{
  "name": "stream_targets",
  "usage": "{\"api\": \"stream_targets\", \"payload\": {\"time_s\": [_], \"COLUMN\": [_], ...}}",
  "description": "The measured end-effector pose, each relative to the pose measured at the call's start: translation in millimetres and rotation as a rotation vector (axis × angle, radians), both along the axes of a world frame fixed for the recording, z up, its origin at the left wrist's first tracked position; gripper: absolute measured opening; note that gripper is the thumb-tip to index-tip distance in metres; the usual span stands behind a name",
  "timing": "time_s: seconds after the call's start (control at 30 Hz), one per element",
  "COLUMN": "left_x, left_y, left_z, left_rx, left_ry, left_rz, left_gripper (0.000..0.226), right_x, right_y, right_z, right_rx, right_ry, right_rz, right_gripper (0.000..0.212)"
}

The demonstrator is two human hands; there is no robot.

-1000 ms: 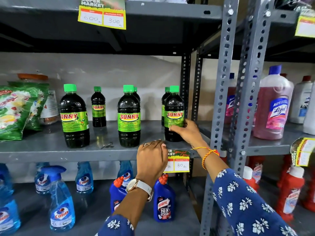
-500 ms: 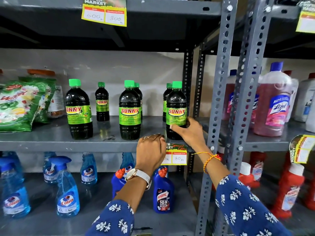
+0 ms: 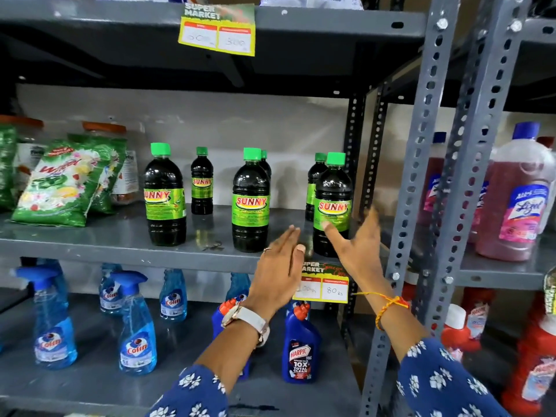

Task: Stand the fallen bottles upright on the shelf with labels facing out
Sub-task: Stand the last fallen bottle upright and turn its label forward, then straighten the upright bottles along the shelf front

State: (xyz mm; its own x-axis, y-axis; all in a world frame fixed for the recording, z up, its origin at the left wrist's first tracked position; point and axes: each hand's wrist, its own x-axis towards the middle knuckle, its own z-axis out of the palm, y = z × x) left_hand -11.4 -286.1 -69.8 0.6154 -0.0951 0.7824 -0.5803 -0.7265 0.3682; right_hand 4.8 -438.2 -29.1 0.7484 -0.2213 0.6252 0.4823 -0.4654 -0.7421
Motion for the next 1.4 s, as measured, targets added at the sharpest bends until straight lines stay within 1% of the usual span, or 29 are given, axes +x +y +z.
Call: {"api": "stream_targets", "payload": {"time_s": [0.03,0.07,0.1,0.13,0.17,0.2,0.23,0.27,0.3,0.37,0.4,0.43,0.5,0.57,0.67,0.77,0.83,1.0,1.13,1.27,1.4], "left_x": [-7,-13,-20,-23,-21,-17,-11,-7,-3,2,5,8,14,20,23,22,24,26,30,29,24], "left_y": [10,24,41,59,80,103,127,149,167,198,210,219,233,242,245,243,243,246,248,248,246], "left_z": [4,9,16,22,29,36,41,45,48,49,47,45,39,32,27,27,26,22,19,19,22], "left_rx": [-0.086,-0.152,-0.194,-0.224,-0.252,-0.285,-0.315,-0.342,-0.361,-0.345,-0.303,-0.241,-0.099,0.016,0.021,-0.009,0.001,0.003,-0.005,-0.004,0.006], "left_ry": [-0.017,-0.086,-0.190,-0.304,-0.395,-0.448,-0.455,-0.413,-0.330,-0.085,0.036,0.136,0.291,0.363,0.314,0.245,0.218,0.192,0.190,0.192,0.197], "left_rz": [-0.034,-0.027,0.015,0.081,0.163,0.249,0.329,0.397,0.447,0.507,0.541,0.578,0.621,0.582,0.485,0.496,0.518,0.520,0.539,0.530,0.541], "left_gripper": [0.052,0.050,0.046,0.044,0.043,0.043,0.047,0.054,0.066,0.094,0.104,0.107,0.101,0.093,0.079,0.067,0.068,0.073,0.083,0.076,0.073], "right_x": [-8,-17,-26,-34,-37,-38,-35,-30,-25,-12,-6,0,9,14,14,14,16,11,6,3,4], "right_y": [4,11,22,34,48,63,79,93,105,125,131,135,139,139,138,139,140,142,145,146,145], "right_z": [-2,-3,-1,3,7,14,21,26,32,35,33,29,17,11,13,13,11,12,13,13,12], "right_rx": [-0.039,-0.075,-0.101,-0.118,-0.123,-0.116,-0.107,-0.098,-0.092,-0.031,0.002,0.005,-0.085,-0.169,-0.202,-0.242,-0.263,-0.299,-0.305,-0.319,-0.327], "right_ry": [-0.096,-0.223,-0.322,-0.372,-0.373,-0.331,-0.258,-0.172,-0.095,0.047,0.109,0.162,0.228,0.245,0.269,0.267,0.274,0.253,0.240,0.238,0.230], "right_rz": [-0.041,-0.050,-0.014,0.055,0.136,0.214,0.265,0.280,0.276,0.266,0.264,0.263,0.226,0.166,0.153,0.105,0.074,0.061,0.063,0.066,0.082], "right_gripper": [0.096,0.093,0.086,0.081,0.079,0.079,0.081,0.087,0.093,0.101,0.099,0.092,0.075,0.065,0.050,0.051,0.055,0.053,0.050,0.049,0.052]}}
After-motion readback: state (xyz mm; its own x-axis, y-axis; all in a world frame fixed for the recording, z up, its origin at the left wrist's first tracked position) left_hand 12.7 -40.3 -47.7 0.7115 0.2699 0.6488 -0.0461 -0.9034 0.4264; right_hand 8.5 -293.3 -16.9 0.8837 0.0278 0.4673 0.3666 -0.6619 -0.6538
